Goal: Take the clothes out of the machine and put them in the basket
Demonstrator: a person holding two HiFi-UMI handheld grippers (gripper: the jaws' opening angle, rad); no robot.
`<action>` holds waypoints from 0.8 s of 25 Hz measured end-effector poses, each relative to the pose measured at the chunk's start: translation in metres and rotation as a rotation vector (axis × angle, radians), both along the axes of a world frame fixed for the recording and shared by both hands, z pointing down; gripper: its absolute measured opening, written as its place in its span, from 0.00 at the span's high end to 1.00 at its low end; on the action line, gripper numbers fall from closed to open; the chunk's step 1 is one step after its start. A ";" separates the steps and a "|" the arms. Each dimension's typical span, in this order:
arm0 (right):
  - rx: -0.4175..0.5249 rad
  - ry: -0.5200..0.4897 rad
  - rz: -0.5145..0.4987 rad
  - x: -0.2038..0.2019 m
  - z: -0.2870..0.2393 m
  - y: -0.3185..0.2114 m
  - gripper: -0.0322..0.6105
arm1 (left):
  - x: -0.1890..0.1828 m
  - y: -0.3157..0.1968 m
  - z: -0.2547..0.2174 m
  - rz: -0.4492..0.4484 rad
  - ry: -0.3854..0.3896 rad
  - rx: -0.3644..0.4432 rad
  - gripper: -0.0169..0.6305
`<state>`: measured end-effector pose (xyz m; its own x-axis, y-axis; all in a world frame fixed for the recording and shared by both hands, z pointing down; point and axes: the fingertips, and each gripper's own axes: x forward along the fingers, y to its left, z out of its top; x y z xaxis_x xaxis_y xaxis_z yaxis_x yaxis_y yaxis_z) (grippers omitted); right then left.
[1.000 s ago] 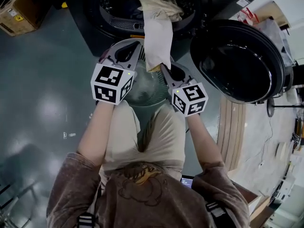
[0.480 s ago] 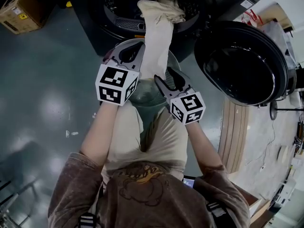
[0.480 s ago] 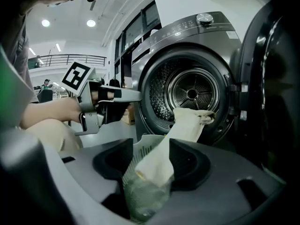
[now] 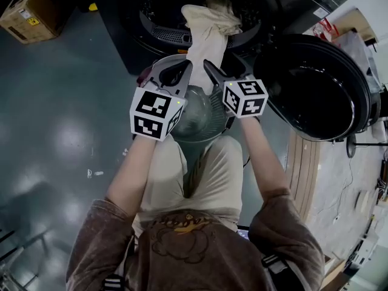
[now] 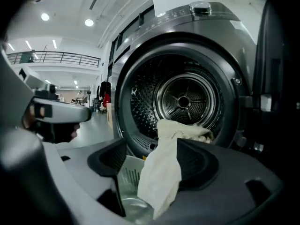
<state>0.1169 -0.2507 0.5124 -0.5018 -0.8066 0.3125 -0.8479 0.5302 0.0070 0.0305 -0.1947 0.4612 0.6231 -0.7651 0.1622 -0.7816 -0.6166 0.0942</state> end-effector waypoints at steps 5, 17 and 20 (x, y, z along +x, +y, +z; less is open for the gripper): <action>-0.016 0.031 0.053 0.002 0.012 -0.064 0.42 | -0.005 -0.002 0.004 -0.003 -0.001 -0.010 0.96; -0.128 0.136 0.172 0.014 0.059 -0.144 0.40 | -0.016 -0.010 0.008 -0.014 0.012 -0.034 0.96; -0.141 0.194 0.200 0.015 0.066 -0.146 0.50 | -0.018 -0.010 0.010 -0.014 0.012 -0.037 0.96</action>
